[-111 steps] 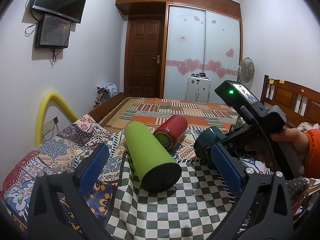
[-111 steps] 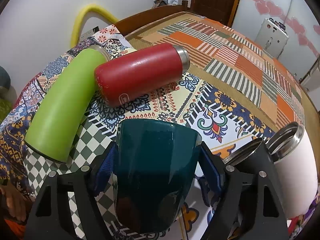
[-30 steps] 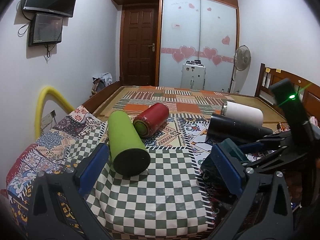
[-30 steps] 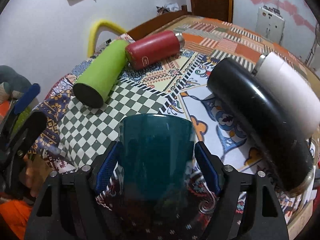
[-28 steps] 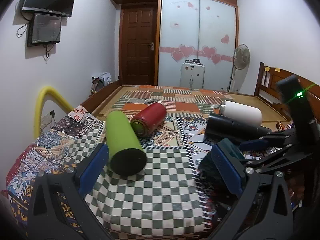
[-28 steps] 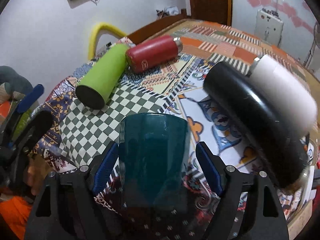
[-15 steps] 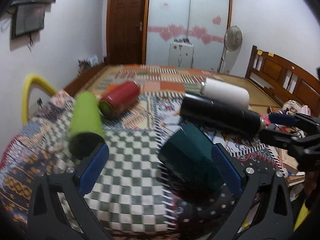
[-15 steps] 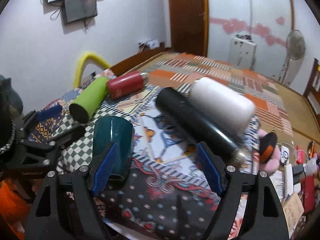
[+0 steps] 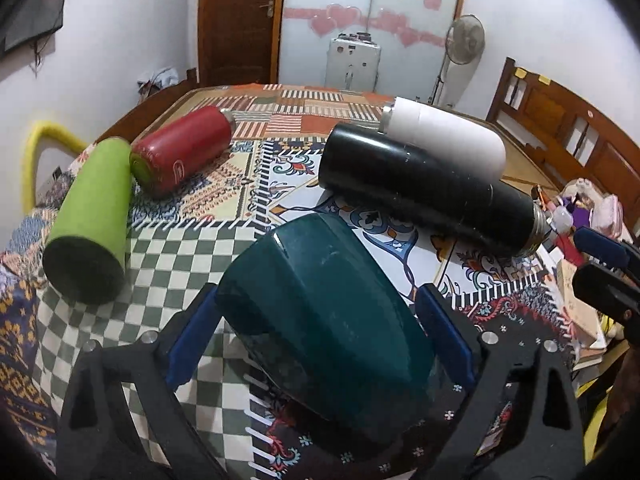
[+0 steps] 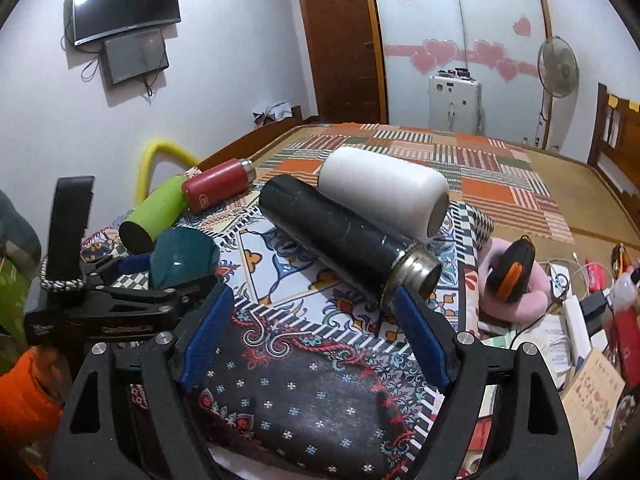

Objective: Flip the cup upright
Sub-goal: 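Grasp the teal mug with the left gripper while the right gripper releases it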

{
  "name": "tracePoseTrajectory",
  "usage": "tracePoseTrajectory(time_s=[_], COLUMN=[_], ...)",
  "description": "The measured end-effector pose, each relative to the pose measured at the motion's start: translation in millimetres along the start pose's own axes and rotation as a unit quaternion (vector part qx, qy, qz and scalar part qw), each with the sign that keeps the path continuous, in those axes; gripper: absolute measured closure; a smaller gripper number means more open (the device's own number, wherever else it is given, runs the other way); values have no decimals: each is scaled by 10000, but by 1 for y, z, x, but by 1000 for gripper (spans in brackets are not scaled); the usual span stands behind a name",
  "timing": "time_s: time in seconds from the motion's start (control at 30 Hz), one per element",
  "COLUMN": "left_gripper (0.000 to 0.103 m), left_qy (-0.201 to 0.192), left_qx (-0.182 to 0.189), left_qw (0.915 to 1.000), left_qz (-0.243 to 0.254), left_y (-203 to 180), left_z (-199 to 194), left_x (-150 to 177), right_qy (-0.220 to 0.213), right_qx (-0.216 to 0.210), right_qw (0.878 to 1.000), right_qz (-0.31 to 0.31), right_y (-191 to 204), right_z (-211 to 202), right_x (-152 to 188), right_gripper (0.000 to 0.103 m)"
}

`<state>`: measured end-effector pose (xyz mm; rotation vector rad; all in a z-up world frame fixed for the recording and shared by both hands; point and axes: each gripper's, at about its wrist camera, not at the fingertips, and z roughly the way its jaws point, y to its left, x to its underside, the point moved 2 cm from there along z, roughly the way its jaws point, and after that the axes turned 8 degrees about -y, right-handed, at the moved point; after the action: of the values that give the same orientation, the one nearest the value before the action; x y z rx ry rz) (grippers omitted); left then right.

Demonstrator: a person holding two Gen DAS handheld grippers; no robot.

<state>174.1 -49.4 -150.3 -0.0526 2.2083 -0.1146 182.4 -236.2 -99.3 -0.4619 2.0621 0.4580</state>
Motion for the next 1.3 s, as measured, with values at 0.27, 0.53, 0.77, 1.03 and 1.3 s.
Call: tracePoseTrajectory(time_s=[0.27,0.53,0.77,1.03,1.3], left_gripper=[7,8,4,4,24], left_qy=[74,230,314,757,1013], left_qx=[473,927,624,580,771], left_qw=[9978,9883,9942,9951,9914], left_qz=[464,1192,815,-268,-307], left_y=[10,19,31,49,37], left_z=[-2,-1,1,-4,8], left_x=[-1,-8,-18,-12,-16], right_qy=[-42,-11,-58,-235,-331], right_qx=[-98,-192,-179,-240,-261], right_qw=[9999,9998,9998,9993,9989], right_qz=[22,24,-55,-169,-203], right_y=[1,7,14,28,36], right_z=[-1,1,0,-4,-2], right_x=[6,10,7,0,0], right_gripper=[22,22,22,22,22])
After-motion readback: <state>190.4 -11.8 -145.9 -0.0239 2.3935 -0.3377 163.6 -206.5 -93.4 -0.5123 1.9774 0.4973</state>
